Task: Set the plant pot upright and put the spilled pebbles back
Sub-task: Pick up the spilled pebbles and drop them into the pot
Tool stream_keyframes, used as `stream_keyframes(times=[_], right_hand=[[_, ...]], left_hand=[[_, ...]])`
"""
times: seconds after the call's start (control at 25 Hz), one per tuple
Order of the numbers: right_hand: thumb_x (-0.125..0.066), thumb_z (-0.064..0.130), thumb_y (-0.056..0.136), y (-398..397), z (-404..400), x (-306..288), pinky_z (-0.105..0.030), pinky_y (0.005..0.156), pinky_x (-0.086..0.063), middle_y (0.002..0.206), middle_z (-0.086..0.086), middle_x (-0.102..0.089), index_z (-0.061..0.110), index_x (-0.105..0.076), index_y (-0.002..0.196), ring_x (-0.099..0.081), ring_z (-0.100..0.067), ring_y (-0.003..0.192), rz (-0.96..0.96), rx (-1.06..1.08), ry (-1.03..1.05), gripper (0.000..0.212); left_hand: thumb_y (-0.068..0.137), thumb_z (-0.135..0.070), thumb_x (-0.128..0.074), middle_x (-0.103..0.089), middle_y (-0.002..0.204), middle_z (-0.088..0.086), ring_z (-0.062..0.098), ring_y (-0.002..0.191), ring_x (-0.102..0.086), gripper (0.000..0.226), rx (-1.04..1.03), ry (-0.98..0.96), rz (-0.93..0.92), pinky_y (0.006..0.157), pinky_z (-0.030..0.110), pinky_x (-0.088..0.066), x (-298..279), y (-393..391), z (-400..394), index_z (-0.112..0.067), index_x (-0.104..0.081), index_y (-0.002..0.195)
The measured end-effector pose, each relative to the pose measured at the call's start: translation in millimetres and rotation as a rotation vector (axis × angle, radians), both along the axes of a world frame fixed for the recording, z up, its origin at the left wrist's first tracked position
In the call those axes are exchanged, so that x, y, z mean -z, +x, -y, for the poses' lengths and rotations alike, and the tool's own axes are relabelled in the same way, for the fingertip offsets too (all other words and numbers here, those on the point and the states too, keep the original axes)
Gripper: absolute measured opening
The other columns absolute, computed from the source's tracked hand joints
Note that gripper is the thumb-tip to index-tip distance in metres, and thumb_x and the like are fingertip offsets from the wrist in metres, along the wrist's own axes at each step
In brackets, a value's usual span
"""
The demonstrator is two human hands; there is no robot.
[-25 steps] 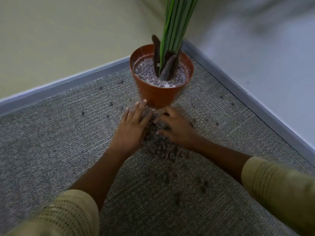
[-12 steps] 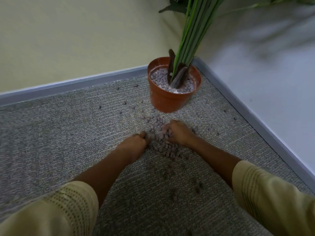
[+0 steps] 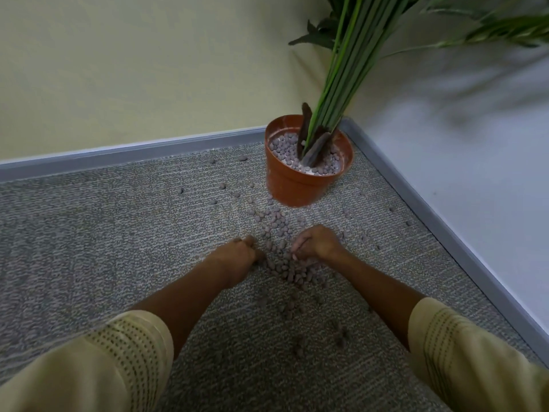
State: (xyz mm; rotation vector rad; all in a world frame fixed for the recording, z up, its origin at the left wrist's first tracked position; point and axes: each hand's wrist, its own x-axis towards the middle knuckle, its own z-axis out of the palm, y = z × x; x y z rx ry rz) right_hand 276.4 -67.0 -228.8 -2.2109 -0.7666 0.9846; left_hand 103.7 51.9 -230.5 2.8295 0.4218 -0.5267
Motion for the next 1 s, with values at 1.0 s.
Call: stream_keyframes(times=[1.0], right_hand=[[-0.048,0.008,0.094,63,-60,-130,-0.031,0.099,-0.044,0.099,-0.015,-0.054,0.003,-0.051,0.106,-0.050,-0.010,0.069,-0.696,0.691,0.559,0.014]], left_hand=[[0.078,0.008,-0.064,-0.069,0.083,0.015,0.024,0.067,-0.067,0.011,-0.904,-0.860,0.469,0.067,0.029,-0.059,-12,35,0,-0.001,-0.070,0.078]])
